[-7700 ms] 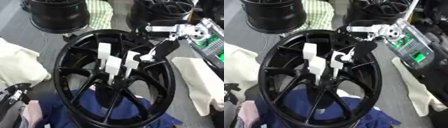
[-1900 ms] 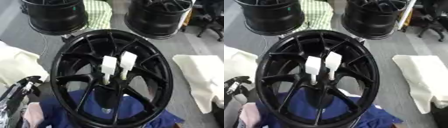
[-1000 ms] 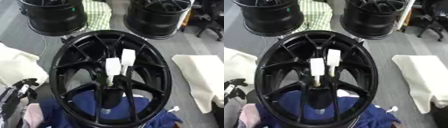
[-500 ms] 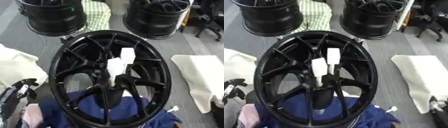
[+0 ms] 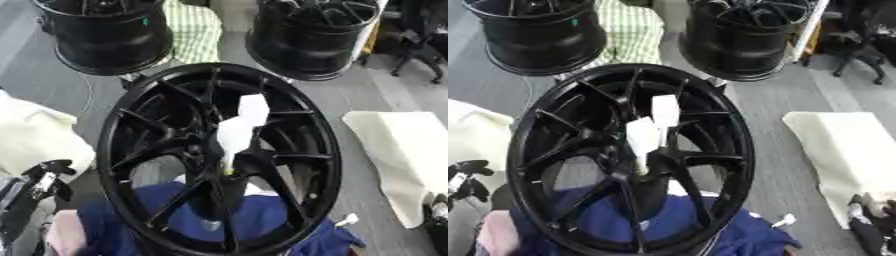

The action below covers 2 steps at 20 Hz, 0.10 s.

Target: Pull the pin out of the wheel hub.

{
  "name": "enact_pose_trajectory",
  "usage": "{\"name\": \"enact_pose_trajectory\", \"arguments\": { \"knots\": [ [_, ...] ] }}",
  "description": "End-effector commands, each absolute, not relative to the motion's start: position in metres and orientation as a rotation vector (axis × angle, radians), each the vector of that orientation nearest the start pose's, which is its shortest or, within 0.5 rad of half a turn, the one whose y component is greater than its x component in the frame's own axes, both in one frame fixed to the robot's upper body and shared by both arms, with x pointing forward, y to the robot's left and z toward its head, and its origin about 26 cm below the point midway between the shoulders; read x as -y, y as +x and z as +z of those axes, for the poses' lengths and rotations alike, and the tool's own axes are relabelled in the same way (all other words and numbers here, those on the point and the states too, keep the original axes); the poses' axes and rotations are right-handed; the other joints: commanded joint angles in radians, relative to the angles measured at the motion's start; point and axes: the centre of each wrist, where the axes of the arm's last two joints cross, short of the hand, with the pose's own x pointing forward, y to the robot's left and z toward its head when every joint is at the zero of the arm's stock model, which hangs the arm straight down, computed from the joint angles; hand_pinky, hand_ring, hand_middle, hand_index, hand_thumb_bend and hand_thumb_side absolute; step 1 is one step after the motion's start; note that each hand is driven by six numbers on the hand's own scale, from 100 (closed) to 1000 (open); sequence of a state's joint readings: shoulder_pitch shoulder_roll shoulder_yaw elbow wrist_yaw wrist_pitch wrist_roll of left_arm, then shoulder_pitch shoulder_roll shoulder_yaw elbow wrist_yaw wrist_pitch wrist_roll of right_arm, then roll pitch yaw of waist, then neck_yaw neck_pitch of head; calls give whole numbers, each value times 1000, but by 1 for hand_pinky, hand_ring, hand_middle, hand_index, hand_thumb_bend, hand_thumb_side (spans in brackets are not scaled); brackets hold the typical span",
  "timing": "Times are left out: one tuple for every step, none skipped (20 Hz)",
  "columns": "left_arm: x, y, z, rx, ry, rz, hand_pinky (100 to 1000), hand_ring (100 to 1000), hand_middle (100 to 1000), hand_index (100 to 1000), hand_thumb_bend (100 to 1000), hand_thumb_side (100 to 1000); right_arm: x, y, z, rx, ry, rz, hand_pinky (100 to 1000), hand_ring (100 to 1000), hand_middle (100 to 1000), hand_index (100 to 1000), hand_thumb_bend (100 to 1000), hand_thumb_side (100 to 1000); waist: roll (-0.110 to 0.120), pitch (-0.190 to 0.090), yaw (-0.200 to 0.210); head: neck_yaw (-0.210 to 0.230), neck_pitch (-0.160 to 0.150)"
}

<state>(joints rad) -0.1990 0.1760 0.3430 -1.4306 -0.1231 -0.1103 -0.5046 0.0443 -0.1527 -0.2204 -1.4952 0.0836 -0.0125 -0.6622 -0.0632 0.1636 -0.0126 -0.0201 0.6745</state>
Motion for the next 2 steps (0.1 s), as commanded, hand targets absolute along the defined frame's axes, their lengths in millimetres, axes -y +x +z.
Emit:
{"name": "enact_pose_trajectory", "arguments": {
  "knots": [
    [-364,319,37,1675,85,-427,462,468,633,786,100,693,342,255,-26,1441,-942,-505,336,517,680,763,390,247,5,-10,1,-4,-13],
    [-364,319,37,1675,85,-428,462,468,633,786,100,694,339,255,-27,1439,-952,-512,336,517,680,763,390,248,5,-10,2,-5,-13]
  ]
}}
